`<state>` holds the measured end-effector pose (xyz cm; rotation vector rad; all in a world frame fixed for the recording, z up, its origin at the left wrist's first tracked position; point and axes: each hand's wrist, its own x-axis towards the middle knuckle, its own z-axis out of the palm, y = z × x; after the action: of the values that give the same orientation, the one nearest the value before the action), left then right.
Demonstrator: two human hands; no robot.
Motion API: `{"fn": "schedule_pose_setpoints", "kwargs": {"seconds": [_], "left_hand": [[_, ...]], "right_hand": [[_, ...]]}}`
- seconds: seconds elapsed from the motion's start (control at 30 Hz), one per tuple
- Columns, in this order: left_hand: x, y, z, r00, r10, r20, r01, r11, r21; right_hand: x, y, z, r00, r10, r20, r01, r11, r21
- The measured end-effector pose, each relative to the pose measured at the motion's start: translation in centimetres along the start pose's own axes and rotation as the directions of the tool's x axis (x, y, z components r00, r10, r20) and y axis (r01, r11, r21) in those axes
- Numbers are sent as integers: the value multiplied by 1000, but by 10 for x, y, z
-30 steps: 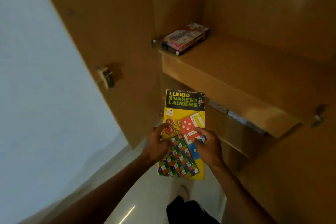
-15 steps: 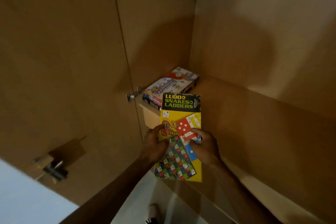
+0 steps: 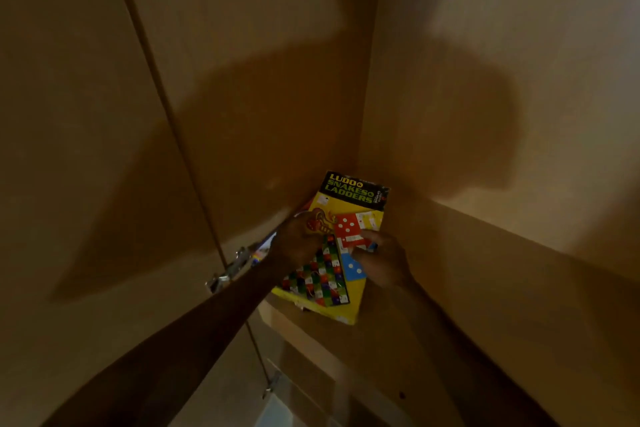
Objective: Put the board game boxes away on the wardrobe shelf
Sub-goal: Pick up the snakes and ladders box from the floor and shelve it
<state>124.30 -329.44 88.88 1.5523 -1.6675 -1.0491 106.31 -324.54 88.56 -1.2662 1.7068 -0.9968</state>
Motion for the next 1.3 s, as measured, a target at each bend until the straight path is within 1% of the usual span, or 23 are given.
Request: {"fn": "schedule_pose_setpoints", "kwargs": {"seconds": [0.1,0.17,0.2,0.27,0.3,0.33,0.4,0.43,0.47,0.53,0.63,0.7,0.77,0.9,1.03,1.13,1.3], "left_hand": [[9,17,-5,997,3,76,3,996,-87],[8,9,-1,995,32,91,-22,995,-100],[1,4,1,997,40,72,-36,998,-59],[-16,-6,4,999,50,12,-51,992,118],[-32,-12,7,998,66,-19,-61,976,207],[-45,-15,7,990,128,-53,-107,949,297],[-71,-30,12,953,265,-150,-172,875,453],[-88,-35,16,933,297,-202,-164,853,495],[-98,-41,21,924,299,-238,-138,841,523],[-120,-47,29,931,259,-258,-69,818,571],[-132,-50,39,954,216,-207,-41,781,623],[-131,-49,40,966,185,-180,-24,758,652],[-127,-48,36,979,123,-162,18,743,669],[-113,-53,20,989,44,-144,70,709,701],[-99,-58,5,991,-28,-128,109,726,679],[-93,-61,1,991,-54,-121,122,741,660],[-92,-62,1,991,-44,-128,117,758,642]], "right_hand": [[15,-1,0,997,-54,56,55,998,-24],[10,6,-2,988,-110,110,117,991,-59],[4,11,-3,981,-148,127,158,985,-73],[-8,23,-6,959,-234,158,254,960,-117],[-18,29,-8,938,-281,203,315,936,-159],[-23,35,-7,919,-316,235,363,911,-195],[-34,43,-7,885,-341,317,425,870,-251],[-38,45,-7,865,-352,357,456,848,-270],[-40,47,-7,851,-370,372,484,829,-282],[-40,50,-3,840,-399,368,518,792,-322],[-41,50,2,851,-402,338,514,774,-370],[-42,51,6,851,-407,331,516,764,-387],[-40,50,11,850,-416,324,521,755,-398],[-32,38,27,849,-430,307,525,751,-401],[-19,30,48,846,-441,298,531,737,-418],[-12,30,57,858,-433,276,513,740,-435],[-10,33,57,855,-429,290,517,749,-415]]}}
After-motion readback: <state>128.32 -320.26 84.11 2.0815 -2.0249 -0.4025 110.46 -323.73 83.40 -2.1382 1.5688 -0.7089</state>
